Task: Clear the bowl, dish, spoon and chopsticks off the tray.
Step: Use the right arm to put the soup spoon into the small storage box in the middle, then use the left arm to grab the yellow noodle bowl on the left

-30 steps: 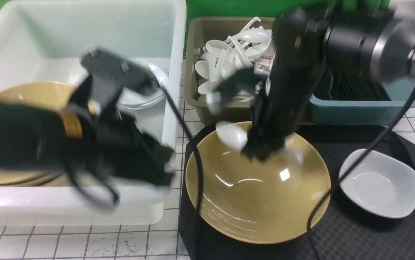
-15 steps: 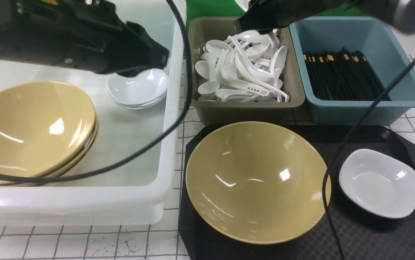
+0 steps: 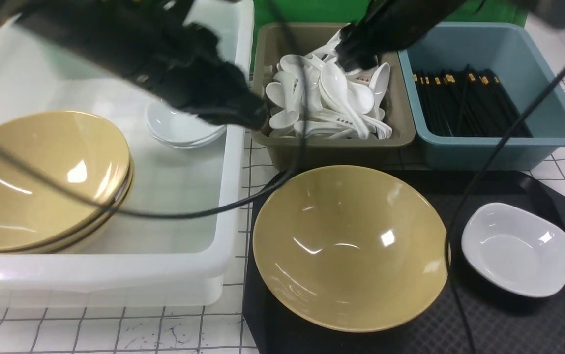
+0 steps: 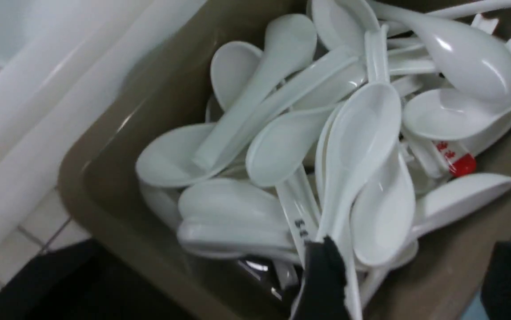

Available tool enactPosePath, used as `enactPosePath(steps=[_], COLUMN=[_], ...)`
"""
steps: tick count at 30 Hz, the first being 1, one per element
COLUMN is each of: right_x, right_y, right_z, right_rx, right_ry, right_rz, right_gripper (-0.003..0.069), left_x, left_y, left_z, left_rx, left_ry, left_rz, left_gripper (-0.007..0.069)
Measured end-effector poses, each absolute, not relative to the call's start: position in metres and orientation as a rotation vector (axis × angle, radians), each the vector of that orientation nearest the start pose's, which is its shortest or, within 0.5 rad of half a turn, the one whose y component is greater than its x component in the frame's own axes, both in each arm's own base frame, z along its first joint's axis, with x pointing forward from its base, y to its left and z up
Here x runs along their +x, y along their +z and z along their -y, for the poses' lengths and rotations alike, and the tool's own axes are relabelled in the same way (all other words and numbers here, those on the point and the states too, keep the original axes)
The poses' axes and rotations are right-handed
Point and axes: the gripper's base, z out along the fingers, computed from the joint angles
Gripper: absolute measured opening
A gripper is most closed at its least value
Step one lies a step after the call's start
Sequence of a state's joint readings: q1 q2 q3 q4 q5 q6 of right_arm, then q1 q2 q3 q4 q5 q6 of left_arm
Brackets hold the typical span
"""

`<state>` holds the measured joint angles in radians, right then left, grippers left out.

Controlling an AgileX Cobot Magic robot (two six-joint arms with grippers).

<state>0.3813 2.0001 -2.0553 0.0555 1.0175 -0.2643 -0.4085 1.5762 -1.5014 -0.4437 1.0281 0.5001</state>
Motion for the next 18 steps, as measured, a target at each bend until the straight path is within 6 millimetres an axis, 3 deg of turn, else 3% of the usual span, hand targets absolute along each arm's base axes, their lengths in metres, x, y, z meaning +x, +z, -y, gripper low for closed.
enactPosePath(steps=[4, 8, 10, 18], right_x=[0.387, 0.357, 0.336, 0.259], right_y=[0.386, 0.401, 0.402, 0.379], right_z=[-0.158, -0.142, -0.133, -0.103], right_rx=[-0.871, -0.87, -0.871, -0.889], right_ry=[0.085, 0.079, 0.079, 0.082], right_rz=[-2.376, -2.402, -2.424, -2.496], right_gripper=[0.0314, 0.0152, 0.0073, 0.0036], left_x=[0.307, 0.321, 0.328, 0.359], left_y=[0.358, 0.336, 0.324, 0.286], left_z=[0.196, 0.228, 0.241, 0.264], left_rx=[1.08, 1.155, 1.158, 1.128], left_ry=[-0.443, -0.322, -0.307, -0.281], left_rz=[-2.391, -2.505, -2.54, -2.611], left_gripper=[0.0011, 0.0098, 0.0177, 0.0489])
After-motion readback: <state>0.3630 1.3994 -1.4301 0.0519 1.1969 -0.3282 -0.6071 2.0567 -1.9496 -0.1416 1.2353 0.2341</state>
